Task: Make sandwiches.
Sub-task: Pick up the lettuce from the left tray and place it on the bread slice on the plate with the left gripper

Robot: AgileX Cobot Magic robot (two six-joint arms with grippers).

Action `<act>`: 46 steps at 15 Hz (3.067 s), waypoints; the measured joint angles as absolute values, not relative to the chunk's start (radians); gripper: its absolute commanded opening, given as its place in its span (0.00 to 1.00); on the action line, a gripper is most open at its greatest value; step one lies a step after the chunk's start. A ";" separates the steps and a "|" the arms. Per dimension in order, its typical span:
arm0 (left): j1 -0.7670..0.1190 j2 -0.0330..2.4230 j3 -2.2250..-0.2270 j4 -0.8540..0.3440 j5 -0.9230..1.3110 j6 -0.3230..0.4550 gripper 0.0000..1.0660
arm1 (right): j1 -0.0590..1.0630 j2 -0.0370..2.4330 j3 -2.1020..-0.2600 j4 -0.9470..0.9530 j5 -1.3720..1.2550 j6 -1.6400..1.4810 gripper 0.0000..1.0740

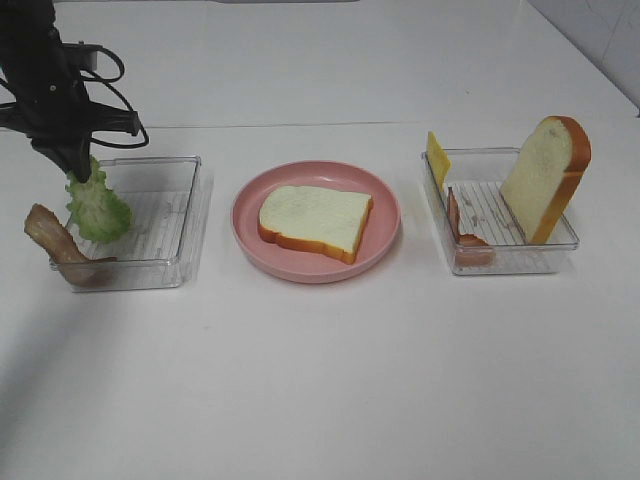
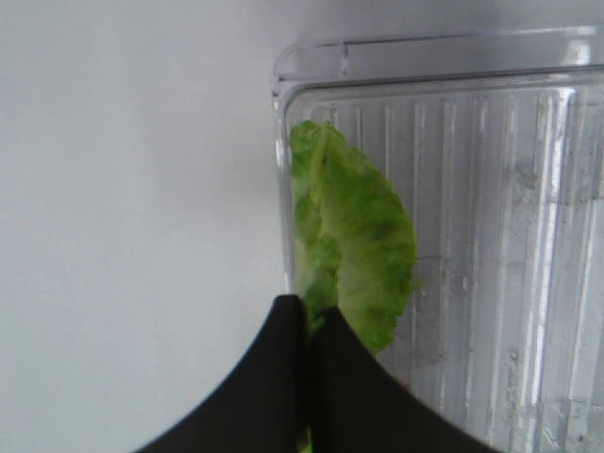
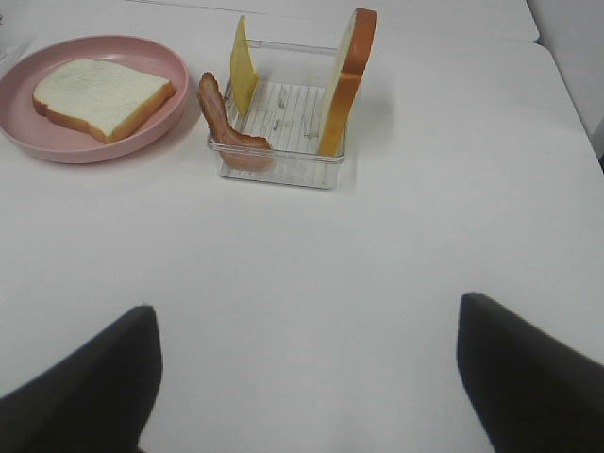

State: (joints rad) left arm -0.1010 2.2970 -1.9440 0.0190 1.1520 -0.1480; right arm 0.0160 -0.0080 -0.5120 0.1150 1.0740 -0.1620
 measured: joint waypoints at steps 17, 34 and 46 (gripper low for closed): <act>-0.315 2.421 -2.197 -0.862 1.086 0.151 0.00 | 0.016 -0.008 -0.512 0.115 1.074 -0.162 0.75; -0.334 2.533 -2.197 -0.704 1.048 0.180 0.00 | 0.016 -0.008 -0.512 0.115 1.074 -0.162 0.75; -0.334 2.534 -2.308 -0.535 1.168 0.052 0.77 | 0.016 -0.008 -0.512 0.115 1.074 -0.162 0.75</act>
State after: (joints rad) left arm -0.3340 2.5340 -2.3080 -0.5350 1.1680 0.0520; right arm 0.0160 -0.0080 -0.5120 0.1150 1.0740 -0.1620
